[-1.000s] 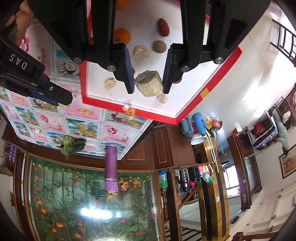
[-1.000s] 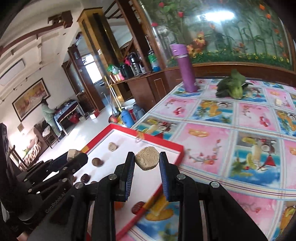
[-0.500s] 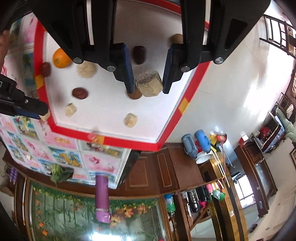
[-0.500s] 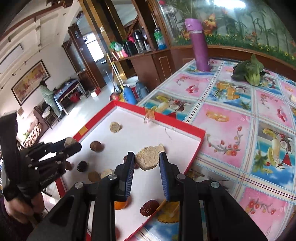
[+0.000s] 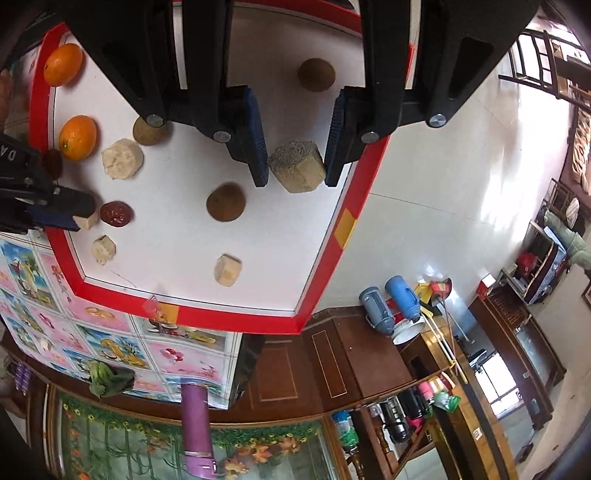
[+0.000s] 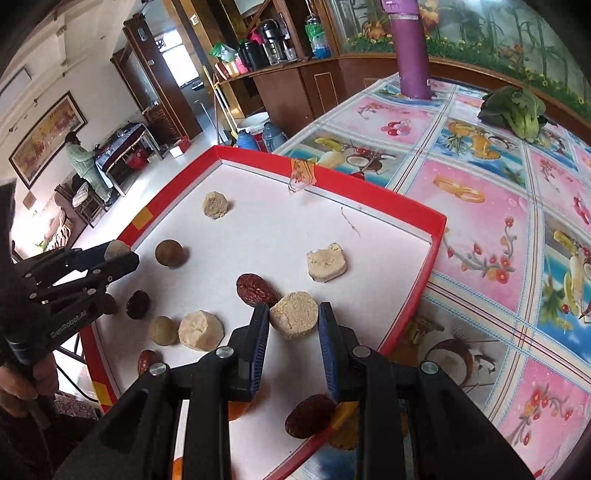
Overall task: Organize fruits
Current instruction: 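Carry both bun pieces over the tray and open both grippers to release them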
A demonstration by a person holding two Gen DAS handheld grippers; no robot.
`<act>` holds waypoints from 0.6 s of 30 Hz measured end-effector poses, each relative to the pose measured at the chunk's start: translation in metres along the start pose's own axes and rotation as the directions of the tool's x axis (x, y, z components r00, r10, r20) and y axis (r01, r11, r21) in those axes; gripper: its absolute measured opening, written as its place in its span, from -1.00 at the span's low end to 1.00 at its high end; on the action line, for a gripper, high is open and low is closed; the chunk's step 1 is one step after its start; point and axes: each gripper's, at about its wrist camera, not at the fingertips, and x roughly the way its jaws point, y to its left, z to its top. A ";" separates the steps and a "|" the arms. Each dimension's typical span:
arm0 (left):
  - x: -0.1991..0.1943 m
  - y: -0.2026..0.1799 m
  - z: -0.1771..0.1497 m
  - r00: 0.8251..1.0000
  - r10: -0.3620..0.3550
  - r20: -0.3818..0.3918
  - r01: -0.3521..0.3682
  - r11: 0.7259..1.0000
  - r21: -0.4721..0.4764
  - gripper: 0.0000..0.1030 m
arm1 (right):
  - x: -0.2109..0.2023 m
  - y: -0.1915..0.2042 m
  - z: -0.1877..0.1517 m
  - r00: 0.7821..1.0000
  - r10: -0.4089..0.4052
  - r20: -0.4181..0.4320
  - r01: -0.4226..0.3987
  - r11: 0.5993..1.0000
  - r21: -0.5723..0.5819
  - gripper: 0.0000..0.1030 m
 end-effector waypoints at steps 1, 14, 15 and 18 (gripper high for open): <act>0.002 -0.002 0.002 1.000 0.002 -0.003 -0.002 1.000 0.005 -0.36 | 0.001 0.001 0.000 1.000 -0.006 0.010 0.006 1.000 -0.010 -0.51; 0.021 -0.032 0.013 0.994 -0.072 -0.083 0.075 0.996 0.037 -0.36 | 0.001 0.007 -0.003 0.999 -0.025 0.030 0.027 0.998 -0.054 -0.49; 0.022 -0.031 0.014 0.993 -0.078 -0.086 0.081 0.996 0.028 -0.36 | 0.000 0.006 -0.004 1.000 -0.008 0.028 0.010 0.999 -0.046 -0.49; 0.021 -0.032 0.013 0.994 -0.071 -0.085 0.074 0.997 0.030 -0.35 | -0.009 0.006 -0.005 0.999 0.014 0.046 -0.012 0.999 -0.047 -0.19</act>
